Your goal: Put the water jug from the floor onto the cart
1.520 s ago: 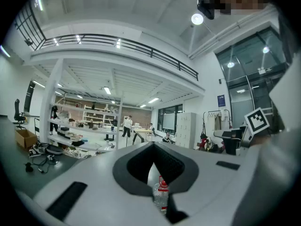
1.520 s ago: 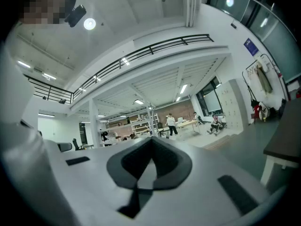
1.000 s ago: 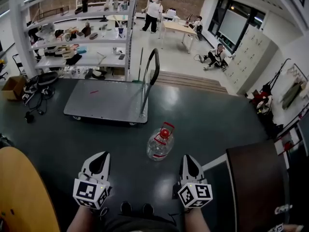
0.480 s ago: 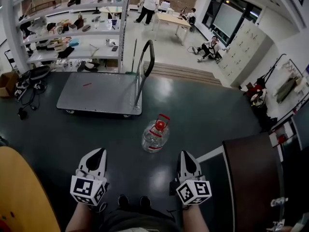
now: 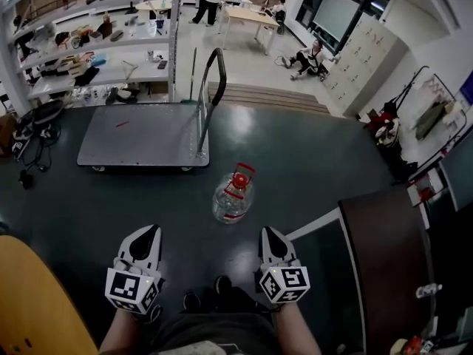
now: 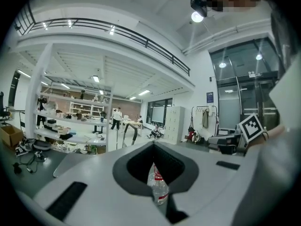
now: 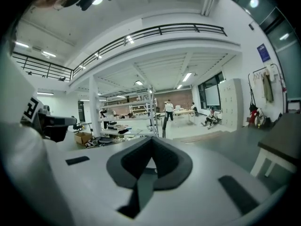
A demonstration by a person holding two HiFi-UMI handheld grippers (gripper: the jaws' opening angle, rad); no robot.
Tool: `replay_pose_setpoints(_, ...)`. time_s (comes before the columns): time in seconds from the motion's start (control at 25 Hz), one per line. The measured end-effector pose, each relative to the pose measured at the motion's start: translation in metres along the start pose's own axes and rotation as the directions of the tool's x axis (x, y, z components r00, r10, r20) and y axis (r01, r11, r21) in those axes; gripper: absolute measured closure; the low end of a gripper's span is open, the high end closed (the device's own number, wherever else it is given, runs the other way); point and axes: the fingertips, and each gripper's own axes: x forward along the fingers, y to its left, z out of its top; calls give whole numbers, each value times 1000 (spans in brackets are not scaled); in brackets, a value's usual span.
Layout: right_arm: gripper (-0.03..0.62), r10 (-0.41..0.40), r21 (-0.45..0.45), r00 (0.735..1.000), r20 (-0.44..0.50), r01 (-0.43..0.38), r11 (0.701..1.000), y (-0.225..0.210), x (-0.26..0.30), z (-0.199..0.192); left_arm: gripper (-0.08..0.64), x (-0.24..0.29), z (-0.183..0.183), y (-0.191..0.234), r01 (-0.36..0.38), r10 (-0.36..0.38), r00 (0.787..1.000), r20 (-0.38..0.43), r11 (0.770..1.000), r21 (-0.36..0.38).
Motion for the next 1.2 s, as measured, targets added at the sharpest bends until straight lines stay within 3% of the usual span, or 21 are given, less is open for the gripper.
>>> replay_pose_setpoints(0.2, 601, 6, 2, 999, 33, -6, 1000, -10, 41, 4, 552, 30, 3, 12, -20, 20, 1000, 3, 999, 42)
replay_pose_setpoints(0.28, 601, 11, -18, 999, 39, -10, 1000, -16, 64, 8, 552, 45, 2, 19, -41, 41, 999, 0, 999, 24)
replay_pose_setpoints(0.4, 601, 19, -19, 1000, -24, -19, 1000, -34, 100, 1, 552, 72, 1, 20, -55, 55, 998, -19, 998, -2)
replay_pose_setpoints(0.52, 590, 50, -3, 992, -113, -51, 999, -52, 141, -18, 552, 106, 3, 16, -48, 50, 998, -35, 998, 43)
replay_pose_setpoints(0.64, 588, 58, 4, 988, -142, -59, 998, -75, 175, -30, 552, 148, 11, 6, -33, 36, 999, -34, 997, 69)
replay_pose_setpoints(0.76, 588, 62, 25, 985, -162, -58, 998, -100, 201, -35, 552, 191, 11, -2, -21, 22, 1000, -18, 999, 32)
replay_pose_setpoints(0.88, 588, 81, 30, 979, -189, -77, 997, -121, 226, -39, 552, 225, 3, 6, -71, 71, 995, -75, 997, 10)
replay_pose_setpoints(1.0, 582, 113, 17, 968, -225, -112, 994, -139, 249, -47, 552, 252, -6, 14, -105, 108, 989, -101, 994, 36)
replay_pose_setpoints(1.2, 506, 108, -44, 955, -277, -125, 991, -161, 288, -77, 552, 286, -19, 35, -179, 180, 978, -109, 984, 17)
